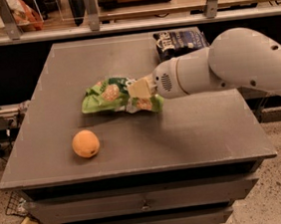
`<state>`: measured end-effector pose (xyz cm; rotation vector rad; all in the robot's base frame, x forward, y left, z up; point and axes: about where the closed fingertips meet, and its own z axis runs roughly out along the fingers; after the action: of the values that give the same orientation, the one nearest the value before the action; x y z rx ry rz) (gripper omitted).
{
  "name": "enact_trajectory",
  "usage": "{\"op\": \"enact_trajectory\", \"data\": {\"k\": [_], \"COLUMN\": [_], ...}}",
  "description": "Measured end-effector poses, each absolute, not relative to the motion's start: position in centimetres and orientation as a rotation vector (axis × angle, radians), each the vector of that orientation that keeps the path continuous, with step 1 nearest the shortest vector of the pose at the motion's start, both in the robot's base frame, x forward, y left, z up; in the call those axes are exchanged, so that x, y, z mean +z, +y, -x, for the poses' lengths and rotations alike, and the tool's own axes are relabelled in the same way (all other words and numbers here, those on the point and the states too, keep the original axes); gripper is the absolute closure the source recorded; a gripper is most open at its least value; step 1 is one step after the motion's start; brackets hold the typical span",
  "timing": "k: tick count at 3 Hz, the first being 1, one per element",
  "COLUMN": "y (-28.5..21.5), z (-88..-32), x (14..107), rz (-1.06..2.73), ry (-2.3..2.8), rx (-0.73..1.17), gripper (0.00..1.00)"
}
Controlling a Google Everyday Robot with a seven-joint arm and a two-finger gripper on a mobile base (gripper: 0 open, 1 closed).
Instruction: Move green rice chip bag near orange
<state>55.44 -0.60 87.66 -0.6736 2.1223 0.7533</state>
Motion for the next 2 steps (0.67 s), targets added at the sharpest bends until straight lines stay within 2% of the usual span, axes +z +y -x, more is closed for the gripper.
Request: {"op": "enact_trajectory", "data": {"k": [1, 2], "y": [-0.79, -0.98], "z": [-55.78, -56.36], "x": [87.96, 88.63], "rz": [0.699, 0.733], "ry": [2.142, 2.155], "rx": [0.755, 0.746], "gripper": [0.01, 0.00]}}
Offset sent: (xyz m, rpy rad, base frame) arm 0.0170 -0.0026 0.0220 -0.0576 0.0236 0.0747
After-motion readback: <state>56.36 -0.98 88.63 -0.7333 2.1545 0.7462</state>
